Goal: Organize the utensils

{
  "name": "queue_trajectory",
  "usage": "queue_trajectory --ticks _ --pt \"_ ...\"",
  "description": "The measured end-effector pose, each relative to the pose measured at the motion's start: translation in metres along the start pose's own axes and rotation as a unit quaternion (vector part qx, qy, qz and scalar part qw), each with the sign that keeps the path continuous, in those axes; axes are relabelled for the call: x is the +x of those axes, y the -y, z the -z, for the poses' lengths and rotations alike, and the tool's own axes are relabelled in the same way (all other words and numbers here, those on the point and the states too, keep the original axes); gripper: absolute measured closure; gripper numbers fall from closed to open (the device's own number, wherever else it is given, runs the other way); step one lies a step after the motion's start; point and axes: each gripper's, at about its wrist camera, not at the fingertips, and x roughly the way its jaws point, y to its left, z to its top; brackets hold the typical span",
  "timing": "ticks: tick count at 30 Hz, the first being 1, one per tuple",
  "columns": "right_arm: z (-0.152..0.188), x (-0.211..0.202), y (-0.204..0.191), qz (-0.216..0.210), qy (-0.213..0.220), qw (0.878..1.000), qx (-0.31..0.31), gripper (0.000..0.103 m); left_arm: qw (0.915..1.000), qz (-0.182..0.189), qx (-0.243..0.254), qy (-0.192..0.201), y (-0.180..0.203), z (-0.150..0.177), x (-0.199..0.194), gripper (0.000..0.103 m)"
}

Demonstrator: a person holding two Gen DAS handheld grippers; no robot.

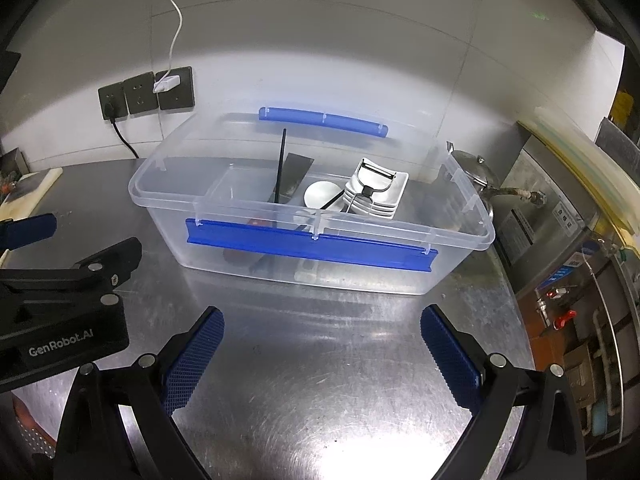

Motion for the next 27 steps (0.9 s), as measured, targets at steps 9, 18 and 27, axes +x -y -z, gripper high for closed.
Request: queue_trajectory --ticks 9,18,27 --pt "-0.002 0.003 0.001 -0.003 -0.003 1.0 0.001 0.005 1.0 -0.001 0.001 -0.003 0.0 0.0 0.002 0.007" --pt "-0.002 0.008 0.005 -0.005 -0.009 1.0 0.011 0.005 0.9998 -0.006 -0.001 0.02 -0.002 -0.003 0.0 0.007" --pt "-0.001 0.015 0.003 -0.009 -0.028 1.0 0.01 0.005 0.9998 -0.011 0.003 0.016 0.001 -0.002 0.002 0.007"
